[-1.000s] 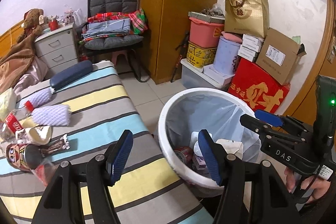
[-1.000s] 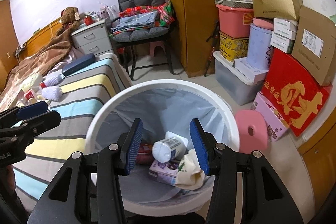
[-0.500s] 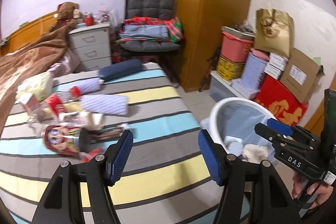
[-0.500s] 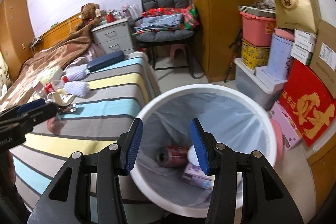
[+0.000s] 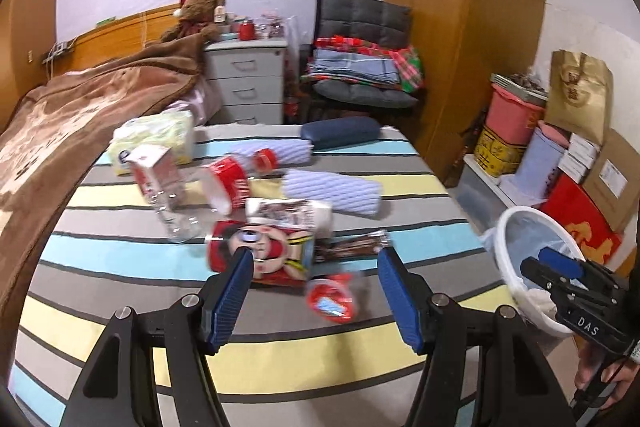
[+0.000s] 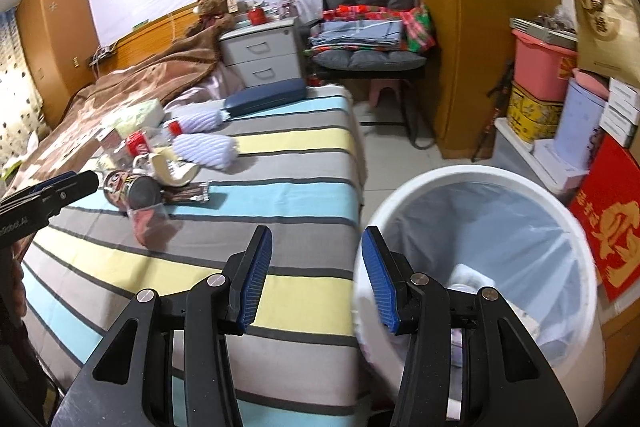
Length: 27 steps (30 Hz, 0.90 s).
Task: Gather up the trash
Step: 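Move both tools back toward the table items, then grasp the red cartoon milk can with the left tool while the right tool grasps the clear plastic cup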
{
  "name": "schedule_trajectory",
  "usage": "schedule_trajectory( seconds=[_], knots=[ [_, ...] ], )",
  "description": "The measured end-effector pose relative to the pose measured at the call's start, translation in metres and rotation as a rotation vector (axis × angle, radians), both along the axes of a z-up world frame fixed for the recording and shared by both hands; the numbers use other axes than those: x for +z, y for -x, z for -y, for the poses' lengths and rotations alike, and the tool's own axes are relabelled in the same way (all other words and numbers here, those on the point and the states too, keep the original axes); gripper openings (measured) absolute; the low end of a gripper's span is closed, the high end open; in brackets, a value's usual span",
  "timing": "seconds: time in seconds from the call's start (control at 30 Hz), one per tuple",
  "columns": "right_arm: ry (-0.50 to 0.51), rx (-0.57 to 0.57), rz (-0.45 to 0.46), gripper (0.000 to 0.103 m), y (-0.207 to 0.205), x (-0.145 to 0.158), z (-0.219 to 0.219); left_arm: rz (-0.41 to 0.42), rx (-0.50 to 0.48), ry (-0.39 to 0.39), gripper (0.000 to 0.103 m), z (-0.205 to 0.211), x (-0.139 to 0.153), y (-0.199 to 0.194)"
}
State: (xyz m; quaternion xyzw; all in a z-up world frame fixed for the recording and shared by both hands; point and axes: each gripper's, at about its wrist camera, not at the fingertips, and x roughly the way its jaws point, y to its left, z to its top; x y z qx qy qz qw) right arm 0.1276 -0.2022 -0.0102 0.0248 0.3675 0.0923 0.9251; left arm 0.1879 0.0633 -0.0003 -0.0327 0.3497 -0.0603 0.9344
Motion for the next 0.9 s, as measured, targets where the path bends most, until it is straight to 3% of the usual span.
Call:
schedule_trajectory(
  seconds=[0.23, 0.53, 0.73, 0.9],
  knots=[
    [0.032, 0.045, -0.016, 0.048, -0.002, -0.001, -0.024, -0.034, 0.019, 0.016, 0.064, -0.027, -0.008, -0.012],
    [0.018, 0.081, -0.038, 0.048, -0.009, -0.003, -0.046, -0.072, -0.038, 0.030, 0.068, -0.024, -0.019, -0.034],
    [0.020, 0.088, -0.048, 0.048, -0.014, -0.005, -0.057, -0.103, -0.077, 0.001, 0.068, -0.015, -0.031, -0.052],
    [0.024, 0.090, -0.058, 0.048, -0.018, -0.007, -0.063, -0.189, -0.077, -0.060, 0.068, -0.017, -0.049, -0.066]
  ],
)
